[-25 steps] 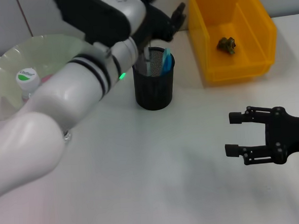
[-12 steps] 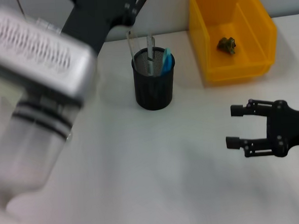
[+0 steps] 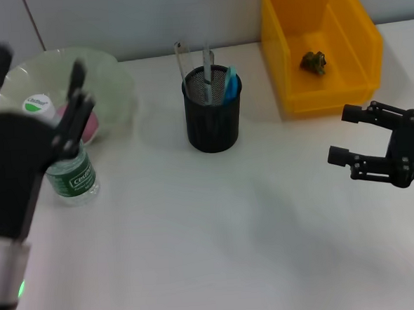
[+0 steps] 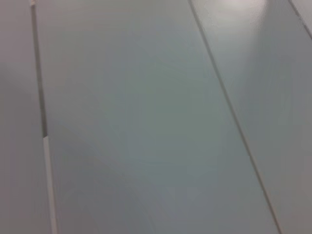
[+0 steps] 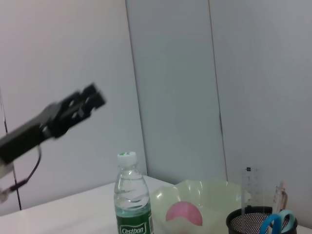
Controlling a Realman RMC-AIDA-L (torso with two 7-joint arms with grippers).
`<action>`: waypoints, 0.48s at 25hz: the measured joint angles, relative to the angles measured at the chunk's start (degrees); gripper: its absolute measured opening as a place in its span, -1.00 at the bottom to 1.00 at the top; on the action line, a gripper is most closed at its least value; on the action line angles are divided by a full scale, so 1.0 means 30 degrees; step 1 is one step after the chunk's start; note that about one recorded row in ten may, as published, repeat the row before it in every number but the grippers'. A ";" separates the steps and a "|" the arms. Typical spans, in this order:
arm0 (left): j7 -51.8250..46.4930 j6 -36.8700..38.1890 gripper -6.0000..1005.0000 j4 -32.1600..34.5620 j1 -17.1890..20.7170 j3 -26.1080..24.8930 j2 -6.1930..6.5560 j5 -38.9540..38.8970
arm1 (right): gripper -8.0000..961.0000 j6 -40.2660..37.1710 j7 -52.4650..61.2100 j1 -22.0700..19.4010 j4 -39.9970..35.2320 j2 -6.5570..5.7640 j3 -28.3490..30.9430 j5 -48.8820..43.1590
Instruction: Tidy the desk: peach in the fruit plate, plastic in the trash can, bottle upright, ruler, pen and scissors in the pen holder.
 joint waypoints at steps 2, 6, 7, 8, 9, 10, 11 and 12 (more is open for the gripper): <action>0.0000 0.0000 0.56 0.0000 0.0000 0.0000 0.0000 0.0000 | 0.73 0.0003 -0.0576 -0.0031 0.0141 0.0039 0.0021 0.0005; -0.1291 -0.2829 0.56 -0.3474 0.0278 0.0461 -0.0135 -0.0053 | 0.73 0.0001 -0.1175 -0.0061 0.0537 0.0062 0.0028 0.0129; -0.1783 -0.3902 0.56 -0.4910 0.0303 0.0965 -0.0117 -0.0162 | 0.73 0.0002 -0.1283 -0.0061 0.0658 0.0047 0.0021 0.0166; -0.1892 -0.4304 0.56 -0.5509 0.0354 0.1233 -0.0086 -0.0194 | 0.73 0.0002 -0.1431 -0.0061 0.0772 0.0025 -0.0026 0.0189; -0.1908 -0.4781 0.56 -0.6087 0.0523 0.1504 -0.0066 -0.0214 | 0.73 -0.0001 -0.1549 -0.0061 0.0801 0.0025 -0.0085 0.0194; -0.1920 -0.4963 0.56 -0.6338 0.0654 0.1632 -0.0056 -0.0224 | 0.73 -0.0026 -0.1733 -0.0059 0.0842 0.0029 -0.0201 0.0195; -0.1920 -0.4963 0.56 -0.6338 0.0654 0.1632 -0.0056 -0.0224 | 0.73 -0.0026 -0.1733 -0.0059 0.0842 0.0029 -0.0201 0.0195; -0.1932 -0.5056 0.56 -0.6458 0.0763 0.1703 -0.0042 -0.0222 | 0.73 -0.0074 -0.1758 -0.0046 0.0865 0.0029 -0.0221 0.0180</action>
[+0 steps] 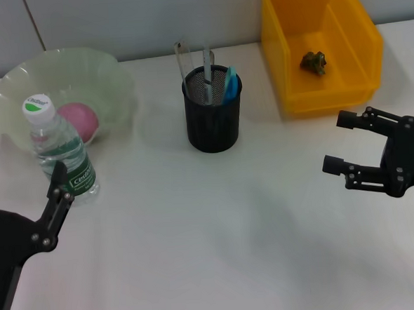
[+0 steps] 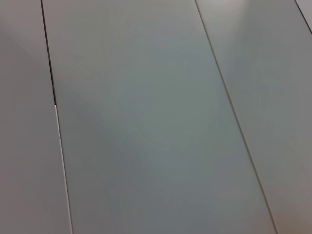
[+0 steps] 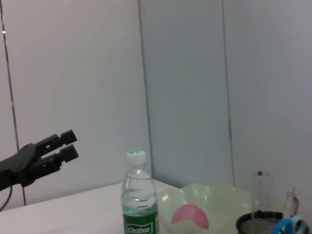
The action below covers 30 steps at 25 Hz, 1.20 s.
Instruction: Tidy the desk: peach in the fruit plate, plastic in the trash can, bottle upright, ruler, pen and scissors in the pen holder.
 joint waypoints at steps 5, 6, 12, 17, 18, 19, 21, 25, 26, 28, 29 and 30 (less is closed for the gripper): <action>-0.0031 0.0102 0.56 0.0072 -0.0464 0.1684 0.1083 0.0326 | 0.73 -0.1004 0.0070 0.0136 0.0013 -0.0105 -0.0028 -0.0328; -0.0031 0.0102 0.56 0.0072 -0.0464 0.1684 0.1083 0.0326 | 0.73 -0.1221 0.0199 0.0190 -0.0061 -0.0151 -0.0039 -0.0560; -0.0074 0.1454 0.56 0.1786 -0.1387 0.4268 0.2952 0.0200 | 0.73 -0.2564 0.1481 0.0742 -0.0527 -0.0492 -0.0043 -0.2243; -0.0090 0.2928 0.56 0.2203 -0.2218 0.5688 0.3581 0.0398 | 0.73 -0.2970 0.1945 0.1629 -0.0532 -0.0637 -0.0036 -0.4217; -0.0100 0.3522 0.56 0.2268 -0.2502 0.6064 0.3680 0.0406 | 0.73 -0.2978 0.2018 0.1874 -0.0532 -0.0636 -0.0033 -0.4650; -0.0100 0.3522 0.56 0.2268 -0.2502 0.6064 0.3680 0.0406 | 0.73 -0.2978 0.2018 0.1874 -0.0532 -0.0636 -0.0033 -0.4650; -0.0109 0.4632 0.56 0.2443 -0.2955 0.6573 0.3793 0.0364 | 0.73 -0.3019 0.2327 0.2237 -0.0533 -0.0633 -0.0032 -0.5148; -0.0114 0.4807 0.56 0.2303 -0.3030 0.6602 0.3698 0.0345 | 0.73 -0.3014 0.2580 0.2508 -0.0543 -0.0593 -0.0034 -0.5717; -0.0116 0.4810 0.56 0.2303 -0.3031 0.6603 0.3696 0.0341 | 0.73 -0.3014 0.2580 0.2508 -0.0543 -0.0593 -0.0034 -0.5717; -0.0119 0.4814 0.56 0.2303 -0.3033 0.6606 0.3693 0.0340 | 0.73 -0.2903 0.2589 0.2606 -0.0557 -0.0512 -0.0036 -0.5912; -0.0119 0.4814 0.56 0.2303 -0.3033 0.6606 0.3693 0.0340 | 0.73 -0.2903 0.2589 0.2606 -0.0557 -0.0512 -0.0036 -0.5912; -0.0121 0.4820 0.56 0.2283 -0.3037 0.6606 0.3684 0.0322 | 0.73 -0.2886 0.2590 0.2610 -0.0559 -0.0504 -0.0036 -0.5919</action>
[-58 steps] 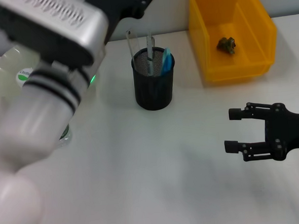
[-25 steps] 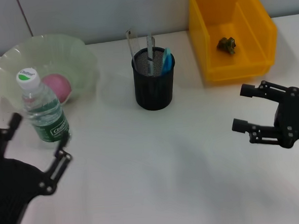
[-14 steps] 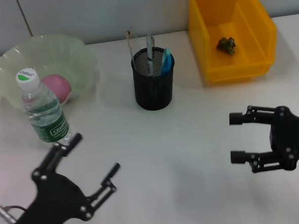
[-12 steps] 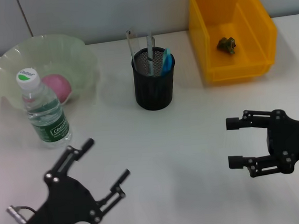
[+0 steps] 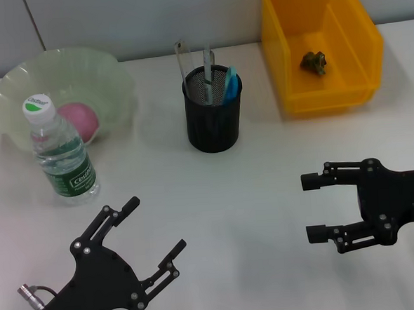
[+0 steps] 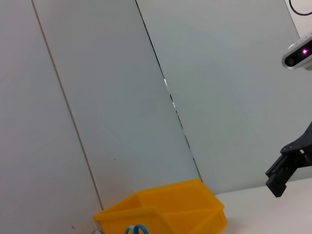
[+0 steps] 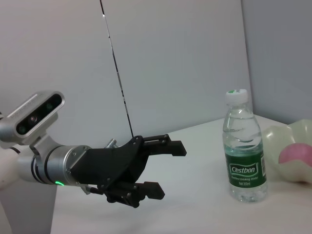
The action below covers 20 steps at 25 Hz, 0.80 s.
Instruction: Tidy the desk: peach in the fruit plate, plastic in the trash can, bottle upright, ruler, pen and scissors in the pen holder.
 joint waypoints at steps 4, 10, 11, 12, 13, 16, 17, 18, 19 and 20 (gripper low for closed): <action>-0.0001 0.0008 0.56 -0.0033 -0.0007 -0.0023 -0.0018 -0.0029 | 0.73 0.0025 0.0006 0.0006 -0.0003 0.0017 0.0001 -0.0022; -0.0001 0.0014 0.56 -0.0041 0.0051 -0.0132 -0.0075 -0.0066 | 0.73 0.0075 0.0007 0.0006 -0.0002 0.0062 0.0001 -0.0038; -0.0001 0.0014 0.56 -0.0041 0.0051 -0.0132 -0.0075 -0.0066 | 0.73 0.0083 0.0006 -0.0006 -0.0003 0.0084 0.0001 -0.0039; -0.0002 0.0007 0.56 -0.0041 0.0057 -0.0142 -0.0082 -0.0066 | 0.73 0.0085 0.0006 -0.0020 -0.0004 0.0104 0.0001 -0.0041; -0.0002 0.0007 0.56 -0.0041 0.0057 -0.0142 -0.0082 -0.0066 | 0.73 0.0098 0.0006 -0.0039 -0.0016 0.0140 0.0000 -0.0047; 0.0006 -0.0049 0.56 -0.0040 0.0119 -0.0164 -0.0084 -0.0066 | 0.73 0.0111 -0.0008 -0.0039 -0.0022 0.0156 0.0001 -0.0051; 0.0012 -0.0070 0.56 -0.0038 0.0134 -0.0173 -0.0091 -0.0065 | 0.73 0.0119 -0.0016 -0.0035 -0.0025 0.0164 0.0001 -0.0055; 0.0012 -0.0070 0.56 -0.0038 0.0134 -0.0173 -0.0091 -0.0065 | 0.73 0.0124 -0.0037 -0.0030 -0.0029 0.0169 0.0000 -0.0060; 0.0012 -0.0070 0.56 -0.0038 0.0134 -0.0173 -0.0091 -0.0065 | 0.73 0.0124 -0.0037 -0.0030 -0.0029 0.0169 0.0000 -0.0060; 0.0022 -0.0124 0.56 -0.0018 0.0160 -0.0219 -0.0113 -0.0065 | 0.73 0.0123 -0.0048 -0.0028 -0.0031 0.0174 0.0001 -0.0061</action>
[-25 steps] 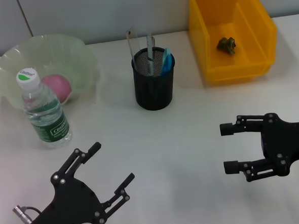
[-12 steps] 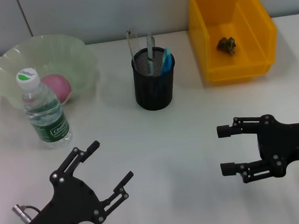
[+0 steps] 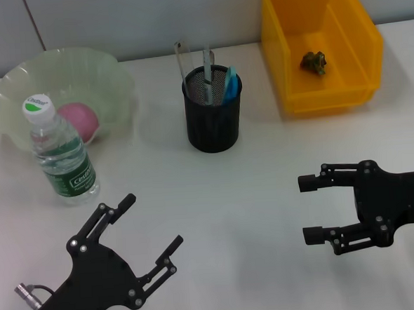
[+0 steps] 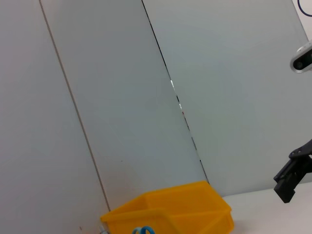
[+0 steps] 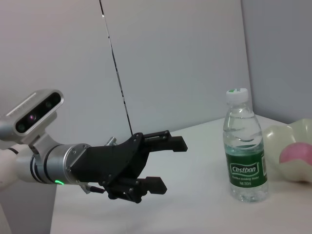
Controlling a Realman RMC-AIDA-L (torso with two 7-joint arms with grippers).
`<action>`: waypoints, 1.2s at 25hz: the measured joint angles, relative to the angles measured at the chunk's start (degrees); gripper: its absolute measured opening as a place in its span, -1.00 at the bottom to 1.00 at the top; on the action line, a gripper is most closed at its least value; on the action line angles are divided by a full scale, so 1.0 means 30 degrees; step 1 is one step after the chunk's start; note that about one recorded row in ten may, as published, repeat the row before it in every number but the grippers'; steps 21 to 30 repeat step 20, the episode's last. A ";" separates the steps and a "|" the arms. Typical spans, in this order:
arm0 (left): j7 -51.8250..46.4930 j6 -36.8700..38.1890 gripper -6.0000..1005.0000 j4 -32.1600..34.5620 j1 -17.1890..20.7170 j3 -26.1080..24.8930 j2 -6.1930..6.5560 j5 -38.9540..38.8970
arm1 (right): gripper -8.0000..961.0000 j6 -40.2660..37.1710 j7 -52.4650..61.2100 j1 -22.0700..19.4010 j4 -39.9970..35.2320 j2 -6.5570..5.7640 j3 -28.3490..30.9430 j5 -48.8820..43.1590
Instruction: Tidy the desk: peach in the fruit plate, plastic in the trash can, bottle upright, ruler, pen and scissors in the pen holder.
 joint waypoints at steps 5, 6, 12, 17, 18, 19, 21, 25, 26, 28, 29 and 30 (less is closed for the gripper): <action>0.0005 -0.0057 0.56 0.0007 0.0026 -0.0047 -0.0024 -0.0001 | 0.73 0.0020 -0.0030 0.0010 -0.0001 0.0023 0.0077 -0.0001; 0.0005 -0.0057 0.56 0.0007 0.0026 -0.0047 -0.0024 -0.0001 | 0.73 0.0020 -0.0030 0.0010 -0.0001 0.0023 0.0077 -0.0001; 0.0007 -0.0067 0.56 0.0004 0.0015 -0.0047 -0.0062 -0.0001 | 0.73 0.0029 -0.0043 0.0011 -0.0002 0.0046 0.0063 0.0012; 0.0007 -0.0066 0.56 0.0053 0.0031 -0.0045 -0.0028 0.0000 | 0.73 0.0030 -0.0044 0.0040 -0.0001 0.0056 0.0058 0.0030; 0.0007 -0.0066 0.56 0.0053 0.0031 -0.0045 -0.0028 0.0000 | 0.73 0.0030 -0.0043 0.0039 -0.0001 0.0056 0.0074 0.0034; 0.0007 -0.0066 0.56 0.0053 0.0031 -0.0045 -0.0028 0.0000 | 0.73 0.0030 -0.0043 0.0039 -0.0001 0.0056 0.0074 0.0034; 0.0007 -0.0063 0.56 0.0081 0.0014 -0.0028 -0.0009 0.0000 | 0.73 0.0029 -0.0045 0.0040 -0.0001 0.0056 0.0102 0.0039; 0.0007 -0.0063 0.56 0.0081 0.0014 -0.0028 -0.0009 0.0000 | 0.73 0.0029 -0.0045 0.0040 -0.0001 0.0056 0.0102 0.0039; 0.0007 -0.0063 0.56 0.0081 0.0014 -0.0028 -0.0009 0.0000 | 0.73 0.0029 -0.0045 0.0040 -0.0001 0.0056 0.0102 0.0039; 0.0007 -0.0063 0.56 0.0081 0.0014 -0.0028 -0.0009 0.0000 | 0.73 0.0029 -0.0045 0.0040 -0.0001 0.0056 0.0102 0.0039; 0.0007 -0.0063 0.56 0.0081 0.0014 -0.0028 -0.0009 0.0000 | 0.73 0.0029 -0.0045 0.0040 -0.0001 0.0056 0.0102 0.0039; 0.0007 -0.0063 0.56 0.0081 0.0014 -0.0028 -0.0009 0.0000 | 0.73 0.0029 -0.0045 0.0040 -0.0001 0.0056 0.0102 0.0039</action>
